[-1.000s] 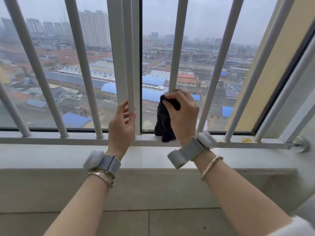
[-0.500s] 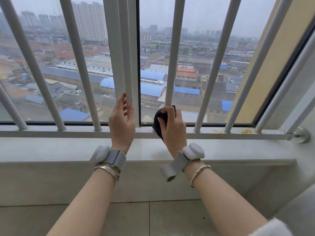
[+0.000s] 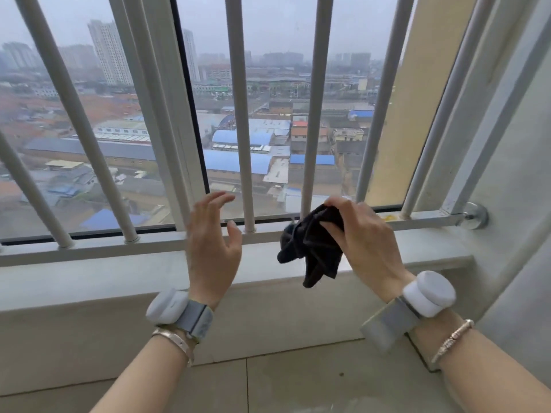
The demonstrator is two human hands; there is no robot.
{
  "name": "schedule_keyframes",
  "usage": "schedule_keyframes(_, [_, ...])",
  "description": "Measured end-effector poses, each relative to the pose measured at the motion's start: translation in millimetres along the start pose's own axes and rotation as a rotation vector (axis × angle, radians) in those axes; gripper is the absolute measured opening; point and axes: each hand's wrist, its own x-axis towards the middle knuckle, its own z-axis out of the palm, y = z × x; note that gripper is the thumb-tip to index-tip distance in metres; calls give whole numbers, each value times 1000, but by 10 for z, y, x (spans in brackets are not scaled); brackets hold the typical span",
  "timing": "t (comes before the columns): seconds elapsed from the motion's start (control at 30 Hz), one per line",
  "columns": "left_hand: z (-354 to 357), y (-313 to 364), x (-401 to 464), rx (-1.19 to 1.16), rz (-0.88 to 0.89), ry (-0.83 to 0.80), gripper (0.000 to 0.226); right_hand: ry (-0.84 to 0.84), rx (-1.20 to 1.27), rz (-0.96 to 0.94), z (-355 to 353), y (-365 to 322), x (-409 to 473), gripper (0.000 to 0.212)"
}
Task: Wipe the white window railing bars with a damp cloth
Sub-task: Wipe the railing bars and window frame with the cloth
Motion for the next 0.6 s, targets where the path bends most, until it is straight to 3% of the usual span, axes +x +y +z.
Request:
schedule_keyframes(0.17, [401, 420, 57, -266, -19, -321, 29, -88, 339, 386, -112, 229, 39, 27])
schedule_keyframes(0.27, [650, 601, 19, -260, 56, -523, 60, -108, 722, 589, -103, 232, 135, 29])
schedule_keyframes(0.33, [830, 699, 34, -222, 30, -513, 76, -126, 1046, 760, -110, 251, 230, 31])
schedule_keyframes(0.4, [987, 776, 64, -174, 42, -365, 67, -147, 1209, 862, -134, 339, 288, 35])
schedule_keyframes(0.43, [1021, 753, 80, -81, 116, -293, 56, -165, 1191, 863, -127, 359, 297, 37])
schedule_keyframes(0.5, [1217, 694, 66, 117, 332, -276, 38, -211, 873, 772, -133, 512, 205, 40])
schedule_keyframes(0.6, [1437, 618, -38, 253, 396, -444, 31, -182, 386, 625, -85, 650, -47, 39])
